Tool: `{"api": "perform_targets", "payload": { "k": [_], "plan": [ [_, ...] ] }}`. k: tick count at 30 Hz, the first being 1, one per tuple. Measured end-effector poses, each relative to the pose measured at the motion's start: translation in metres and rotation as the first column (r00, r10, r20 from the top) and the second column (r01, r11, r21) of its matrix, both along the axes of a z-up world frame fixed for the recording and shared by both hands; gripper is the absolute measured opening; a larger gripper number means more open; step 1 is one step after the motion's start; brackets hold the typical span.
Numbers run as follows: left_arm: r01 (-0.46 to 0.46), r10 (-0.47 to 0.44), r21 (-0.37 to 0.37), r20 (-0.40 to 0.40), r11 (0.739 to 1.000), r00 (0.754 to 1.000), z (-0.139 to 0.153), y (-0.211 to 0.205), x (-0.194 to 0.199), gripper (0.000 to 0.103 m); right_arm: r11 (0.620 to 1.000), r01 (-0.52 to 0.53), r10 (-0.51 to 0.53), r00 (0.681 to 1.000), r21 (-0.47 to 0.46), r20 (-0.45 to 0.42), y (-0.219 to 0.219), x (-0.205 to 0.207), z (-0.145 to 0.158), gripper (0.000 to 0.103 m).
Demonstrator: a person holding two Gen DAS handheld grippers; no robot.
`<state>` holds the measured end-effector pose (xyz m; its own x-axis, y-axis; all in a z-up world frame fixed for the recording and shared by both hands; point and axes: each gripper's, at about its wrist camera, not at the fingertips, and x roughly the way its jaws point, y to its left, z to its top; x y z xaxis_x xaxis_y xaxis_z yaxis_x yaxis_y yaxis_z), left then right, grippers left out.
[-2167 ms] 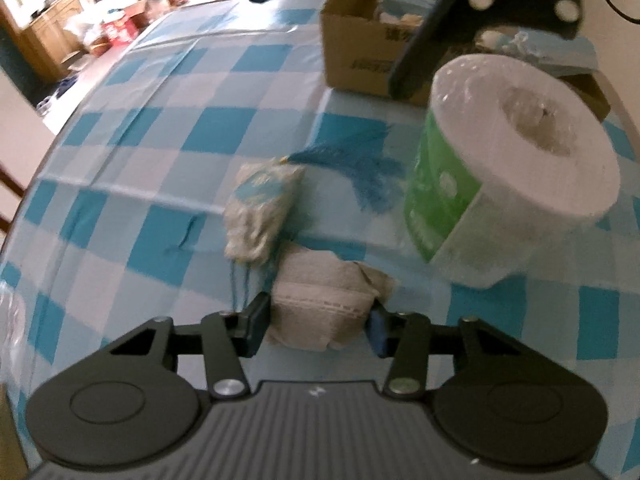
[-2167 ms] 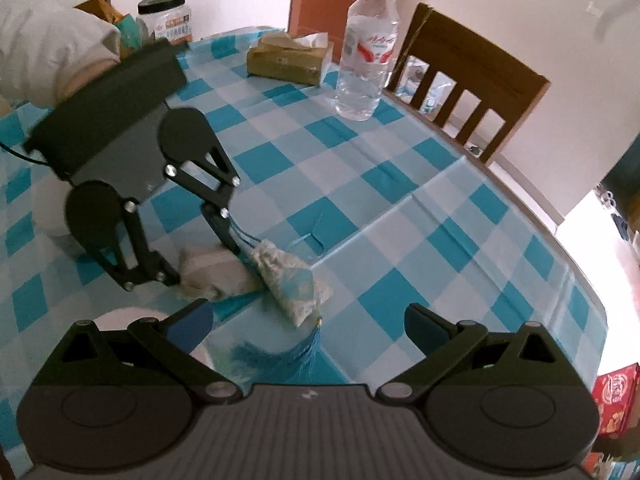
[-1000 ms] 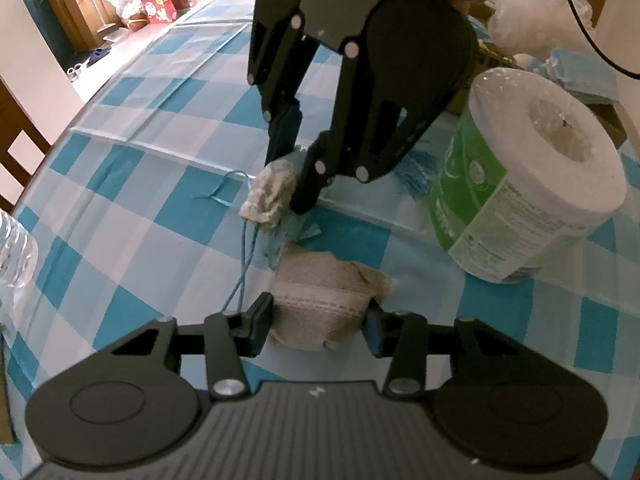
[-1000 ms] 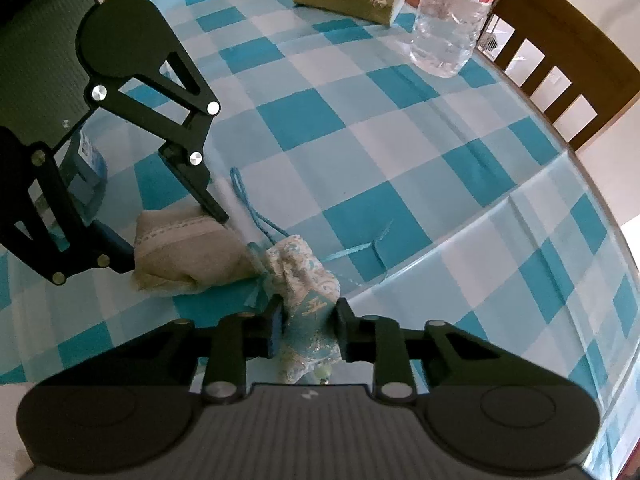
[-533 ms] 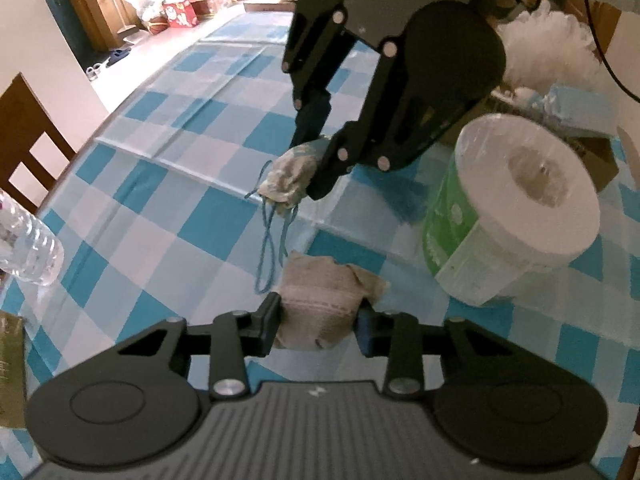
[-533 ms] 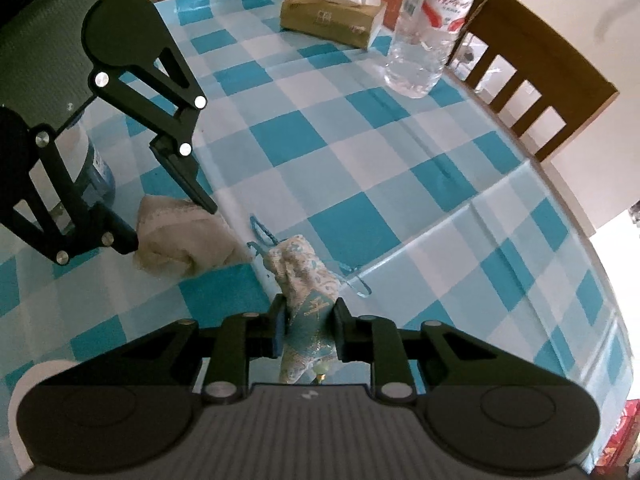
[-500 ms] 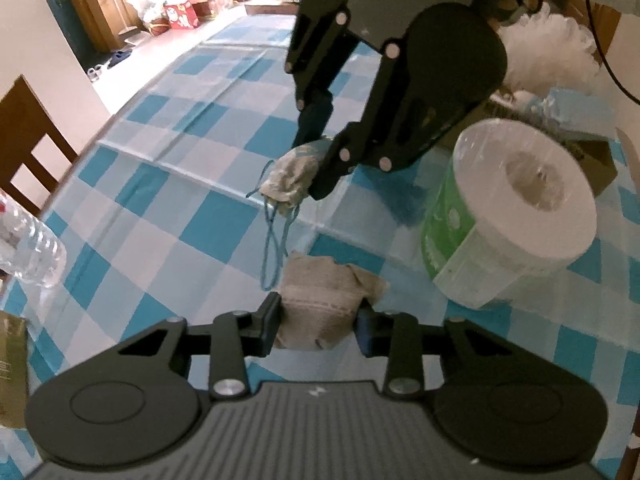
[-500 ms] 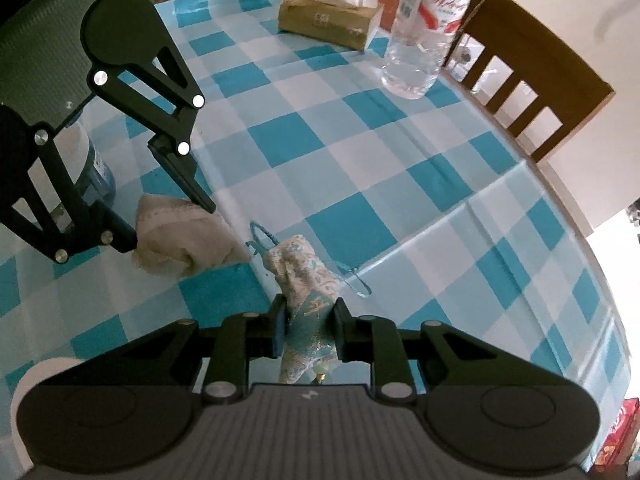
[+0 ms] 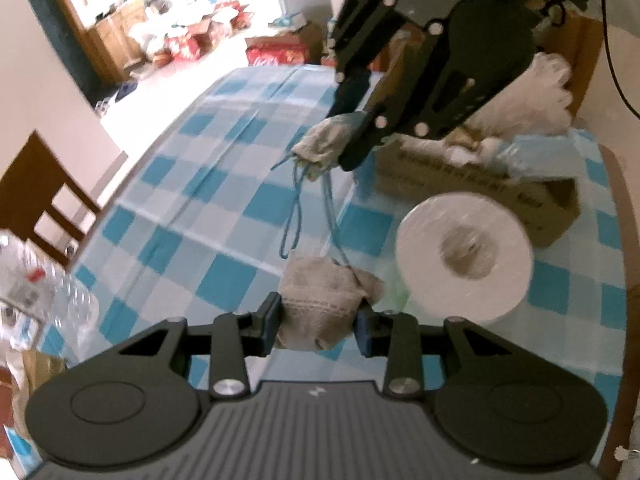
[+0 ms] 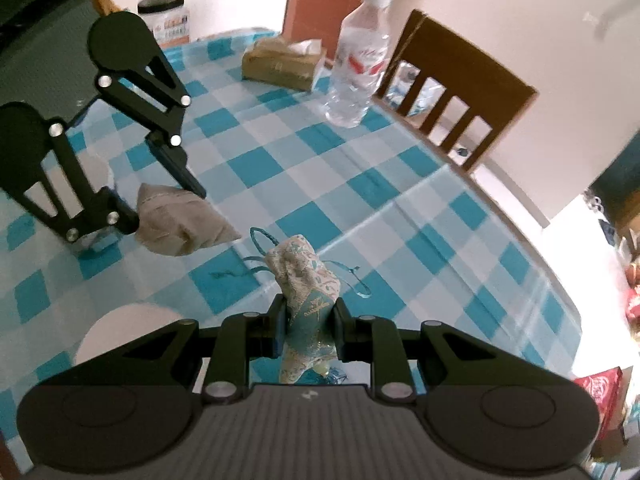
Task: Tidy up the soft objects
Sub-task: 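Carry the lace cloth and sachet into the box and release both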
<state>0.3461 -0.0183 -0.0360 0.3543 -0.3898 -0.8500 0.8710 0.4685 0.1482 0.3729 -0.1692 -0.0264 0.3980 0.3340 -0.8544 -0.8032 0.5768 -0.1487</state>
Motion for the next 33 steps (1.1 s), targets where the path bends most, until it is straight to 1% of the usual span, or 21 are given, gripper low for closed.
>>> {"api": "perform_targets", "payload": {
  "k": [4,8,13,18,23,30,32,33],
  "plan": [
    [0.038,-0.038,-0.013,0.026,0.999,0.999,0.019,-0.014,-0.011,0.036,0.999,0.046,-0.046,0.999,0.009,0.029,-0.026,-0.029,0.020,0.027],
    [0.089,-0.088,-0.018,0.053,0.996,0.995,0.034,-0.031,-0.021,0.036,0.994,0.111,-0.111,0.993,0.013,0.042,-0.052,-0.054,0.031,0.027],
    [0.163,-0.160,-0.030,0.079,0.986,0.984,0.046,-0.059,-0.033,0.036,0.981,0.194,-0.194,0.980,0.011,0.033,-0.082,-0.083,0.032,0.027],
    [0.223,-0.219,-0.045,0.088,0.974,0.972,0.052,-0.088,-0.044,0.036,0.965,0.261,-0.261,0.965,0.027,0.004,-0.104,-0.106,0.026,0.027],
    [0.274,-0.269,-0.053,0.082,0.960,0.960,0.051,-0.116,-0.050,0.036,0.952,0.306,-0.306,0.952,0.031,-0.005,-0.117,-0.120,0.018,0.027],
    [0.304,-0.300,-0.085,0.054,0.949,0.952,0.041,-0.155,-0.050,0.036,0.923,0.384,-0.385,0.923,0.030,0.011,-0.141,-0.115,0.014,0.027],
    [0.309,-0.305,-0.099,0.049,0.946,0.951,0.035,-0.170,-0.049,0.038,0.914,0.404,-0.404,0.915,0.027,0.012,-0.149,-0.113,0.012,0.027],
    [0.307,-0.304,-0.101,0.044,0.946,0.952,0.032,-0.176,-0.049,0.044,0.910,0.413,-0.413,0.910,0.021,0.014,-0.152,-0.112,0.011,0.027]
  ]
}}
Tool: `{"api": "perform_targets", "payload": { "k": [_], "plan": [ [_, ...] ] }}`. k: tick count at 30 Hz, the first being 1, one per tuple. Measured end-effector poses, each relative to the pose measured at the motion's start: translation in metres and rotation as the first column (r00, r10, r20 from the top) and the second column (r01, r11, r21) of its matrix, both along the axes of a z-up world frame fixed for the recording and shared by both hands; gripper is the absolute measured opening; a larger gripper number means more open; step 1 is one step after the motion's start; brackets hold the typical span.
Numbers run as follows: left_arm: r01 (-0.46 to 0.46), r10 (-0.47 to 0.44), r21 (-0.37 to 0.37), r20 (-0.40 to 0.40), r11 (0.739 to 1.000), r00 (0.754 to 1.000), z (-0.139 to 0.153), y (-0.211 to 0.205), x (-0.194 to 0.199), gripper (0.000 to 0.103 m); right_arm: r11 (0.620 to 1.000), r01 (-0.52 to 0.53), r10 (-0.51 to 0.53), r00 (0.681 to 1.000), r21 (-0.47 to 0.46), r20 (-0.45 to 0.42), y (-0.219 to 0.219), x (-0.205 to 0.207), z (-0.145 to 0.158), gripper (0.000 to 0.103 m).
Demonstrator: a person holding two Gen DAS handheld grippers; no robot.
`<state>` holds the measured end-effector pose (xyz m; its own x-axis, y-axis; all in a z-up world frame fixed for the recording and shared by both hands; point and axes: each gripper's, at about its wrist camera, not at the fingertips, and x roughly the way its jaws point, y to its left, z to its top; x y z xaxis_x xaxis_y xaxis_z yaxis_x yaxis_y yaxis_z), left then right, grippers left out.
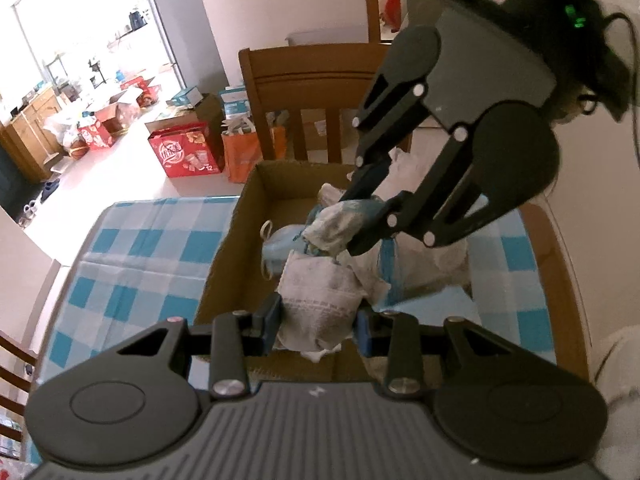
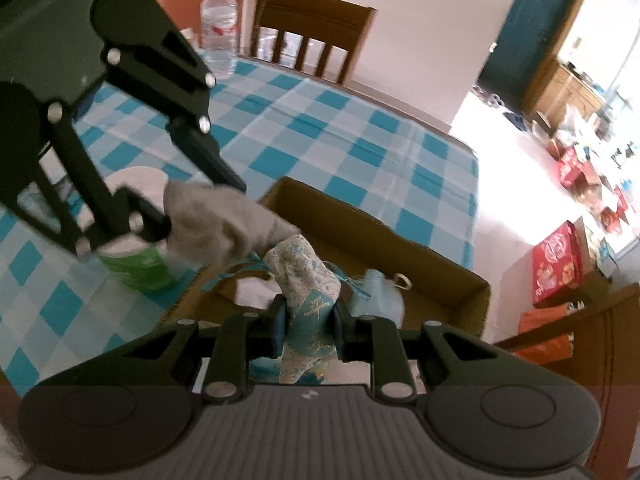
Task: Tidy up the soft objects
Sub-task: 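Carry the lace cloth and sachet into the box and release both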
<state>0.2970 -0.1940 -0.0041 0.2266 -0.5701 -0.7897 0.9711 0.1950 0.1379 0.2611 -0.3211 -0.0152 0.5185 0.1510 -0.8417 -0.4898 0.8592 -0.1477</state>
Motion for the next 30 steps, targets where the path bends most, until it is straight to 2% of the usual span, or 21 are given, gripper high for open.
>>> {"api": "perform_targets", "payload": {
  "k": [2,3,4,6,8,10,13,16,17,18,21,24,26,27,30],
  "plan": [
    [-0.044,0.044,0.003,0.013,0.999,0.999,-0.007,-0.013,0.003,0.047,1.000,0.011,-0.011,1.000,-0.015,0.004,-0.005,0.001,-0.002,0.027],
    [-0.066,0.066,-0.001,0.019,0.998,0.998,-0.010,-0.017,0.005,0.053,1.000,0.017,-0.017,1.000,-0.017,0.004,-0.008,0.002,-0.003,0.027],
    [-0.086,0.087,-0.009,0.019,0.996,0.996,-0.013,-0.020,0.007,0.067,1.000,0.025,-0.025,1.000,-0.013,0.002,-0.011,0.004,-0.004,0.027],
    [-0.126,0.126,-0.020,0.003,0.992,0.992,-0.015,-0.025,0.013,0.081,0.999,0.038,-0.038,0.999,-0.011,0.003,-0.017,0.008,-0.005,0.027],
    [-0.169,0.170,-0.028,0.014,0.985,0.985,-0.014,-0.024,0.015,0.085,0.998,0.053,-0.053,0.999,-0.015,0.009,-0.021,0.015,-0.006,0.027],
    [-0.201,0.201,-0.018,0.039,0.980,0.979,-0.011,-0.022,0.011,0.094,0.998,0.066,-0.066,0.998,-0.005,0.015,-0.025,0.022,-0.006,0.027],
    [-0.266,0.266,-0.010,0.098,0.964,0.959,-0.003,-0.016,0.001,0.097,0.996,0.088,-0.089,0.996,0.022,0.024,-0.027,0.034,-0.004,0.028],
    [-0.315,0.315,-0.021,0.142,0.949,0.938,0.004,-0.010,-0.012,0.100,0.989,0.125,-0.128,0.991,0.073,0.038,-0.026,0.045,-0.002,0.057],
    [-0.335,0.335,-0.024,0.158,0.942,0.929,0.005,-0.007,-0.017,0.100,0.986,0.144,-0.148,0.988,0.085,0.040,-0.025,0.047,-0.003,0.076],
    [-0.355,0.354,-0.025,0.175,0.935,0.919,0.006,-0.006,-0.019,0.100,0.982,0.161,-0.166,0.985,0.095,0.039,-0.024,0.049,-0.003,0.090],
    [-0.433,0.426,-0.009,0.209,0.901,0.880,0.007,-0.002,-0.024,0.100,0.970,0.204,-0.210,0.977,0.131,0.033,-0.021,0.047,-0.001,0.096],
    [-0.504,0.496,0.013,0.162,0.864,0.853,0.010,0.007,-0.026,0.100,0.952,0.279,-0.285,0.958,0.127,0.027,-0.015,0.036,0.004,0.103],
    [-0.542,0.537,0.008,0.128,0.840,0.834,0.015,0.014,-0.027,0.100,0.934,0.335,-0.340,0.940,0.122,0.022,-0.011,0.024,0.009,0.103],
    [-0.559,0.556,-0.006,0.116,0.829,0.823,0.017,0.019,-0.029,0.100,0.921,0.370,-0.375,0.927,0.120,0.022,-0.009,0.017,0.011,0.103],
    [-0.605,0.605,-0.025,0.089,0.796,0.791,0.020,0.031,-0.037,0.100,0.851,0.514,-0.516,0.857,0.110,-0.016,-0.005,-0.006,0.013,0.103]
  ]
}}
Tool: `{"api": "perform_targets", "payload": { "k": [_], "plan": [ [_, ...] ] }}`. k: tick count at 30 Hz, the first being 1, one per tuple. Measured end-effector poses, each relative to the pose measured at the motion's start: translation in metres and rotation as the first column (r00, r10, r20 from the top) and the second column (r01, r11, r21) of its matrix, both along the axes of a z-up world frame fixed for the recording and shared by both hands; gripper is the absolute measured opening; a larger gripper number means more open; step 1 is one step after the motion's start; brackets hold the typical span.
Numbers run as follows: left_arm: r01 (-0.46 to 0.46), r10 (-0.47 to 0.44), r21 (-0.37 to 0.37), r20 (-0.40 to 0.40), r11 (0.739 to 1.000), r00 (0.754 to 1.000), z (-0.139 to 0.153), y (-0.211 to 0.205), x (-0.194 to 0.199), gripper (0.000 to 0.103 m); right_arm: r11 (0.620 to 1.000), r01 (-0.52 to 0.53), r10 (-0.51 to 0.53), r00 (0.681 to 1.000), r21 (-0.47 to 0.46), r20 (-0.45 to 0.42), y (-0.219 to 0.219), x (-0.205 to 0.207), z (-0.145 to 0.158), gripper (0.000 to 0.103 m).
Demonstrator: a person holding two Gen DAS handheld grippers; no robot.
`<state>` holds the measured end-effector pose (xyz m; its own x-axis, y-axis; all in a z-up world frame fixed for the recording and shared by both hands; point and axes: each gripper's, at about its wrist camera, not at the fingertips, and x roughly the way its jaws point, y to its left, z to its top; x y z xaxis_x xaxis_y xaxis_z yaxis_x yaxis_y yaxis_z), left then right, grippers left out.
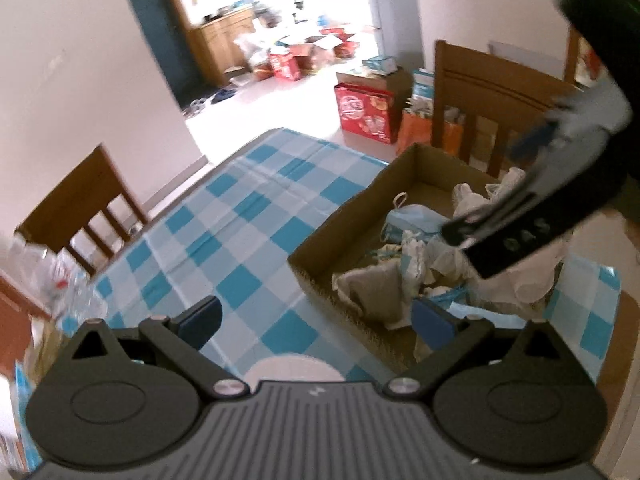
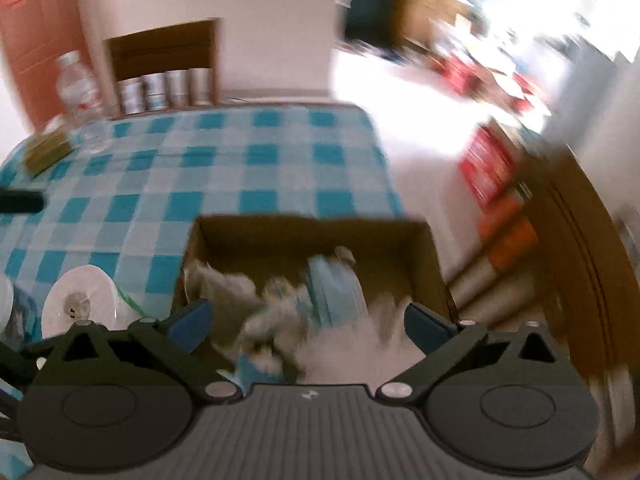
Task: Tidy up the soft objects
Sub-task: 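Withdraw both open tools from the box back over the table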
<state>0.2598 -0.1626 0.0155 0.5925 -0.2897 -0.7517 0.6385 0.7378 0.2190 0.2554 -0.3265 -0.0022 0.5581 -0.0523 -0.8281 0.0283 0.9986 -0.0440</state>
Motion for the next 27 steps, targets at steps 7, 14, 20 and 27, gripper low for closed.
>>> {"api": "perform_targets", "payload": {
  "k": [7,14,20,27],
  "plan": [
    [-0.083,0.081,-0.040,-0.046,0.996,0.996,0.004,0.030,-0.024,0.101,0.977,0.211,-0.212,0.977,-0.016,-0.034,0.024,-0.060,0.001,0.103],
    [-0.178,0.170,-0.073,-0.102,0.981,0.980,0.012,0.056,-0.038,0.101,0.958,0.286,-0.286,0.958,0.017,-0.022,0.048,-0.102,0.007,0.103],
    [-0.206,0.191,-0.094,-0.145,0.974,0.971,0.011,0.063,-0.048,0.101,0.946,0.321,-0.320,0.947,0.041,-0.020,0.059,-0.120,0.007,0.103],
    [-0.202,0.190,-0.080,-0.138,0.976,0.972,0.010,0.060,-0.055,0.101,0.943,0.330,-0.328,0.944,0.044,-0.034,0.062,-0.127,0.005,0.103]
  ]
}}
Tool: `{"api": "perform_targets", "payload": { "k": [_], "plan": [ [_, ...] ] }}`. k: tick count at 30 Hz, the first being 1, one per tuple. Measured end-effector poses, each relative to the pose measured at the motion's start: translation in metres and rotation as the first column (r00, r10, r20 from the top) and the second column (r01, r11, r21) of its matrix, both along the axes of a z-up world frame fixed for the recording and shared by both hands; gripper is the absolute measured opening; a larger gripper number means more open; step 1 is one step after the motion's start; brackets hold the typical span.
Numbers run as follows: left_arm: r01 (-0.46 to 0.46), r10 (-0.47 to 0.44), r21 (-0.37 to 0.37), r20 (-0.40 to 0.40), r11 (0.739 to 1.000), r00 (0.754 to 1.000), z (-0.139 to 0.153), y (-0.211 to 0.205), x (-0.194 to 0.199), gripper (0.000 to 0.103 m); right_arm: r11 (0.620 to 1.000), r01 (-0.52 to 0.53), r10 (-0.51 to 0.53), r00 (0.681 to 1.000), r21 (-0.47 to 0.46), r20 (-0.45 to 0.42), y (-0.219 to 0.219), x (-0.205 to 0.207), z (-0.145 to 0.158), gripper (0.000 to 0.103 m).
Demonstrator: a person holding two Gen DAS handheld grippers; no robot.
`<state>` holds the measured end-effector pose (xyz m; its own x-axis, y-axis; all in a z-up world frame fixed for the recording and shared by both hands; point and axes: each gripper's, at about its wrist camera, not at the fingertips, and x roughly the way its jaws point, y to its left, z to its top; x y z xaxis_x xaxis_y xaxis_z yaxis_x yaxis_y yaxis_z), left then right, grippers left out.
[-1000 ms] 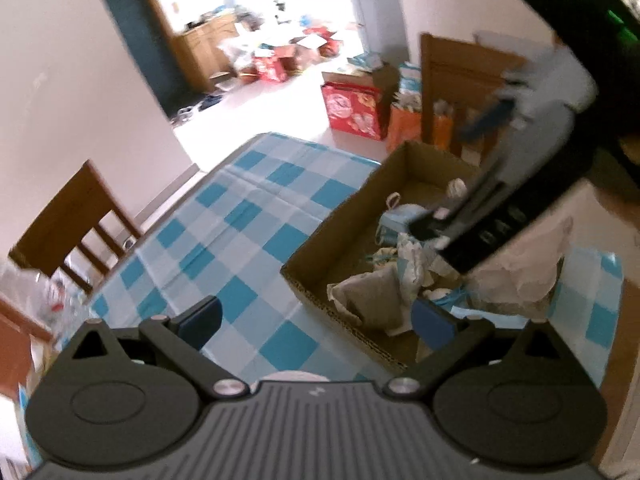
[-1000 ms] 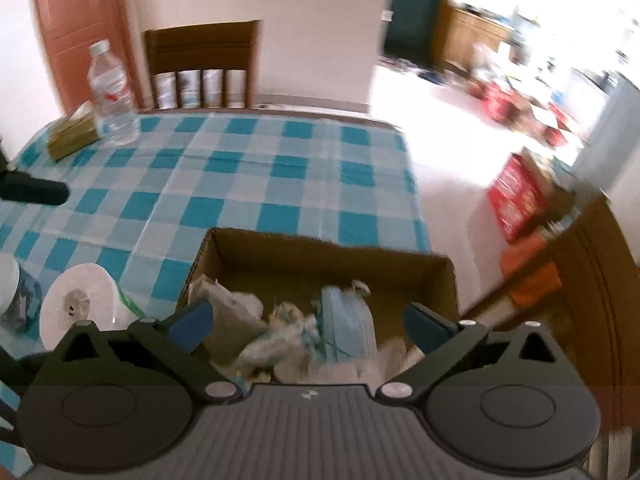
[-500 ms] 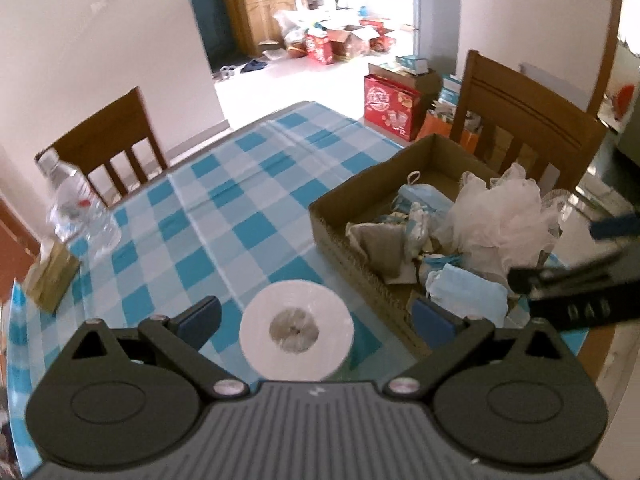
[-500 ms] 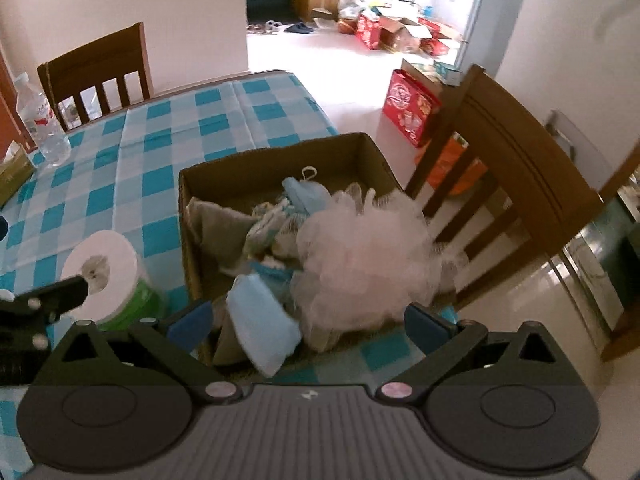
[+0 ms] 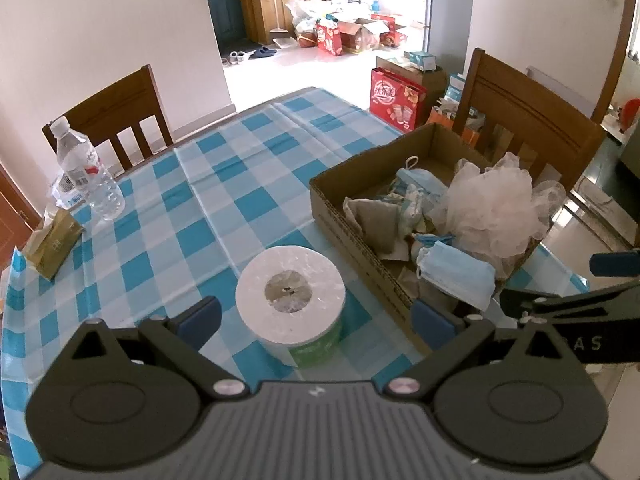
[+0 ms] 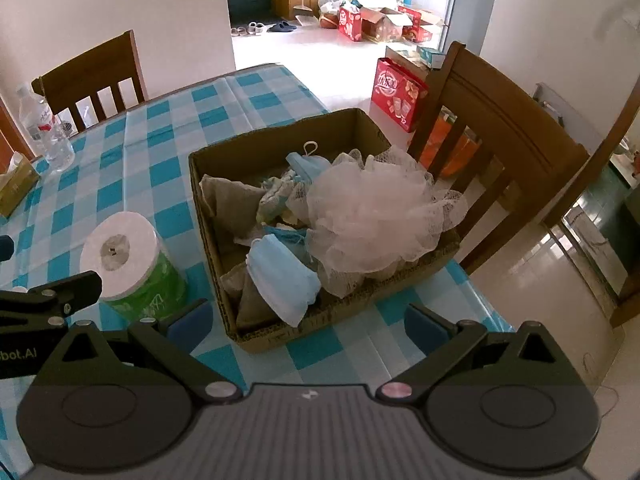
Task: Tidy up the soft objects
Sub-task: 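Withdraw both open tools from the box back over the table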
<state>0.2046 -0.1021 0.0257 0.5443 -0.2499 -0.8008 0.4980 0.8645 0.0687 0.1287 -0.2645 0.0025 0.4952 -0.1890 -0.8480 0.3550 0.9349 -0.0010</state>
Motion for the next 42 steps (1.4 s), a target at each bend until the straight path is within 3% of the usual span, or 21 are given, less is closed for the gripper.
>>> {"api": "perform_targets", "payload": {
  "k": [42],
  "plan": [
    [-0.010,0.010,0.004,-0.005,1.000,1.000,-0.0013,-0.0005,-0.0071,0.101,1.000,-0.013,0.013,1.000,0.001,-0.005,-0.0042,-0.0025,-0.0010,0.103]
  ]
}}
